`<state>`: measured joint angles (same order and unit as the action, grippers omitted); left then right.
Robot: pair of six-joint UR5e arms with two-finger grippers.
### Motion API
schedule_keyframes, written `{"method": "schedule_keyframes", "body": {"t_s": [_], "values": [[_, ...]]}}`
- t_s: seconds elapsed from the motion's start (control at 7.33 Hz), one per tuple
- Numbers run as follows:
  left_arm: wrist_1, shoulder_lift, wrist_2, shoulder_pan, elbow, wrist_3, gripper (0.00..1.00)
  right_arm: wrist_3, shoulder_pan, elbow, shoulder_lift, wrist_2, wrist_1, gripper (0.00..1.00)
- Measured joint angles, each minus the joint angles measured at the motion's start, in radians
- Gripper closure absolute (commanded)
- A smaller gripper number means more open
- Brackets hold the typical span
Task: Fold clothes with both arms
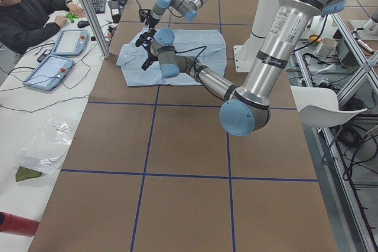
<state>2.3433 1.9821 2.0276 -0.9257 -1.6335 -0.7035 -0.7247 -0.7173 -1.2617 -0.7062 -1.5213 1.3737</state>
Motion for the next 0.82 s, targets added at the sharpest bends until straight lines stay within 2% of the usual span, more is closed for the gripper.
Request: {"method": "schedule_keyframes", "body": {"t_s": [0.27,0.41,0.68,0.82], "values": [[0.002,-0.051,-0.012,0.041,-0.090,-0.141,0.00,-0.173,0.014,-0.321,-0.208,-0.062,0.004,0.00],[0.002,-0.099,-0.045,0.097,-0.159,-0.224,0.00,-0.251,0.029,-0.458,-0.318,-0.081,0.006,0.00],[-0.020,-0.212,-0.199,0.254,-0.287,-0.366,0.00,-0.348,0.076,-0.687,-0.547,-0.098,0.000,0.00],[-0.082,-0.261,-0.295,0.347,-0.349,-0.429,0.00,-0.405,0.109,-0.768,-0.647,-0.095,-0.007,0.00]]}}
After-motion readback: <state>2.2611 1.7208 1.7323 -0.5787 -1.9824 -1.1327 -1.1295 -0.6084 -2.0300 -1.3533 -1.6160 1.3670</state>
